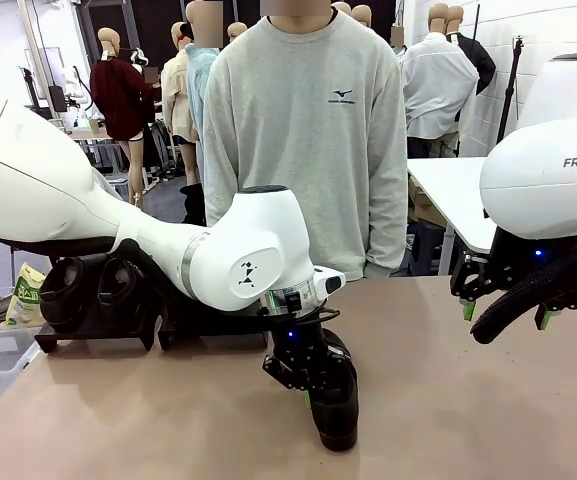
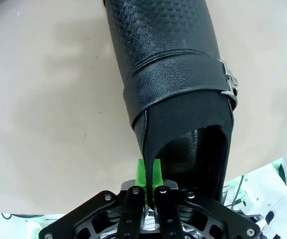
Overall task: Organize the shoes by placing them on the stand.
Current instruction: Place the Shoe from the middle of the table onto the Shoes Stand.
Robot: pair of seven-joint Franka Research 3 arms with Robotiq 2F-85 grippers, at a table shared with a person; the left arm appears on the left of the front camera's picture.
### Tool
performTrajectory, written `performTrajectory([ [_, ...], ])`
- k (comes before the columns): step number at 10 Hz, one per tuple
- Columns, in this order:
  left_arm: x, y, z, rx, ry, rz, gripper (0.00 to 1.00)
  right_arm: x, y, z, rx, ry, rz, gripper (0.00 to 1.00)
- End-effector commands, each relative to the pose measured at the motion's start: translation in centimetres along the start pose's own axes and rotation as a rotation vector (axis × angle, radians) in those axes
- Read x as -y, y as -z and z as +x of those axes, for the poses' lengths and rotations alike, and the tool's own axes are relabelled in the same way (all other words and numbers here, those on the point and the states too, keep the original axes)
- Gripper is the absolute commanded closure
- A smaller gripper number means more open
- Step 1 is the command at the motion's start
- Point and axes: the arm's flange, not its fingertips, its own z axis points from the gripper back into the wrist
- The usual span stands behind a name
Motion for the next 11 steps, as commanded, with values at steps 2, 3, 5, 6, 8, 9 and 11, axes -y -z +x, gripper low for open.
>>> performTrajectory([
  [2,-0.2,-3.7,0.2,0.024,0.08,-0.03,1.0,0.1,0.0,0.0,-0.008,-0.008,0.007,0.0],
  [3,-0.9,-6.8,0.5,0.104,0.107,-0.021,1.0,0.1,0.0,0.0,-0.008,-0.008,0.007,0.0],
  [5,-3.0,-12.3,2.2,0.274,0.104,0.057,1.0,0.1,0.0,0.0,-0.008,-0.008,0.007,0.0],
  [6,-4.5,-13.5,3.5,0.322,0.083,0.105,1.0,0.1,0.0,0.0,-0.008,-0.008,0.007,0.0],
  [8,-8.8,-14.3,6.6,0.322,0.031,0.133,1.0,0.1,0.0,0.0,-0.008,-0.008,0.007,0.0],
  [9,-11.0,-14.7,8.2,0.357,0.009,0.141,1.0,0.1,0.0,0.0,-0.008,-0.008,0.007,0.0],
  [11,-14.9,-15.3,10.3,0.451,-0.046,0.157,1.0,0.1,0.0,0.0,-0.008,-0.008,0.007,0.0],
])
